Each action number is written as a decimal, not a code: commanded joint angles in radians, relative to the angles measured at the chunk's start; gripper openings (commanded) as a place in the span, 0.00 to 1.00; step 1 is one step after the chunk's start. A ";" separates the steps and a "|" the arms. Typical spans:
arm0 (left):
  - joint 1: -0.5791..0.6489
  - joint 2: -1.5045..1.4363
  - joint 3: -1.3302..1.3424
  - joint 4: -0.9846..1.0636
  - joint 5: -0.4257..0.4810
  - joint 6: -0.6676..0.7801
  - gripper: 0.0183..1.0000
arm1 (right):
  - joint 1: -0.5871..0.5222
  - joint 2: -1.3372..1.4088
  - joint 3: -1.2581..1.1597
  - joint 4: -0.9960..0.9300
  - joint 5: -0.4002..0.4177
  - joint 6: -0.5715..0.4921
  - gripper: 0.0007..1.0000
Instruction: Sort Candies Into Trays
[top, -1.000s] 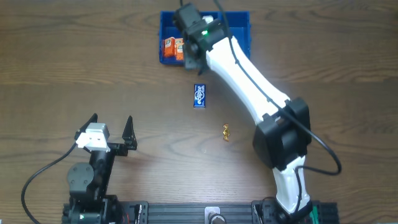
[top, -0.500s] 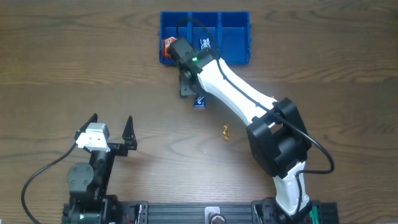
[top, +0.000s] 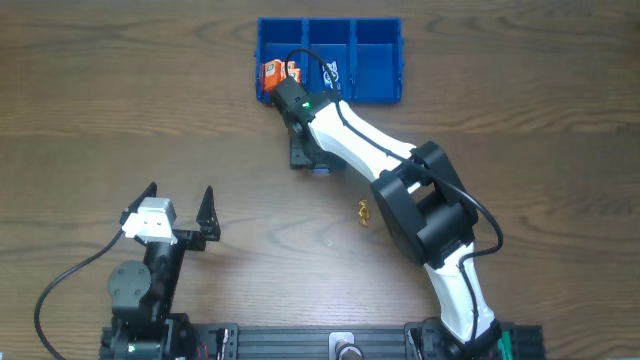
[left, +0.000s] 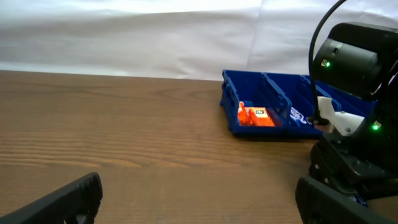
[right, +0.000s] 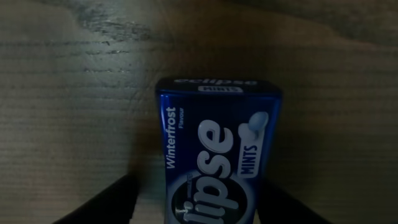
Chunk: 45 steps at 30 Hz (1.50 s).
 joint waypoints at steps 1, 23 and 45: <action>0.003 -0.008 -0.019 -0.034 0.019 0.003 1.00 | -0.008 0.018 -0.005 -0.001 0.009 0.009 0.42; 0.003 -0.008 -0.019 -0.034 0.019 0.003 1.00 | -0.045 -0.209 0.298 -0.219 0.196 -0.055 0.18; 0.003 -0.008 -0.019 -0.034 0.019 0.003 1.00 | -0.177 0.111 0.587 0.026 0.205 -0.236 0.16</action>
